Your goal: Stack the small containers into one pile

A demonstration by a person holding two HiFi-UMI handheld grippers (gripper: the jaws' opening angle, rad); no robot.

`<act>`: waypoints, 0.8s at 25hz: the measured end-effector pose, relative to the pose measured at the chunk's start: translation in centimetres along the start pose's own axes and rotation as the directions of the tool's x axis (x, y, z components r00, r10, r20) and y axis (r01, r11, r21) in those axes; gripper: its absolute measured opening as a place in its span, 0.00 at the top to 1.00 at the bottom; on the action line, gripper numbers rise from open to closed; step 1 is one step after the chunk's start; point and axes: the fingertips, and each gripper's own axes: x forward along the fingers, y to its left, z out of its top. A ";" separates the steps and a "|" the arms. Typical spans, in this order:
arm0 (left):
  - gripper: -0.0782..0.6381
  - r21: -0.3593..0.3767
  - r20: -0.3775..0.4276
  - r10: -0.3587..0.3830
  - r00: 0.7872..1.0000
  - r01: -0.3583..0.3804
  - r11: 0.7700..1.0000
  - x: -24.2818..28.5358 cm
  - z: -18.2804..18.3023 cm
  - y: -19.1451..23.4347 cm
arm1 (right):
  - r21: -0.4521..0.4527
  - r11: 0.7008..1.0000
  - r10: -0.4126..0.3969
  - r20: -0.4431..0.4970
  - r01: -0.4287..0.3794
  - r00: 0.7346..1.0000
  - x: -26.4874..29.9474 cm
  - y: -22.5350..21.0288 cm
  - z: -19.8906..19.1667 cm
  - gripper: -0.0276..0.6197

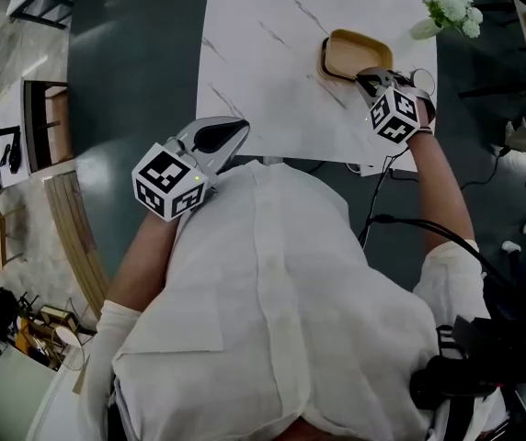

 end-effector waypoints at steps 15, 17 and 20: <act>0.88 -0.002 -0.026 0.025 0.999 -0.025 1.000 0.6 0.1 0.1 | -0.011 0.995 0.095 -0.005 -0.095 0.995 2.6 0.9 -0.4 0.94; 0.88 -0.002 -0.028 0.030 0.999 -0.030 1.000 0.6 0.0 0.1 | -0.011 0.994 0.106 -0.004 -0.106 0.994 2.8 1.1 -0.5 0.94; 0.88 -0.002 -0.030 0.037 0.999 -0.037 0.999 0.8 0.0 0.0 | -0.013 0.993 0.116 0.001 -0.116 0.993 3.0 1.0 -0.6 0.94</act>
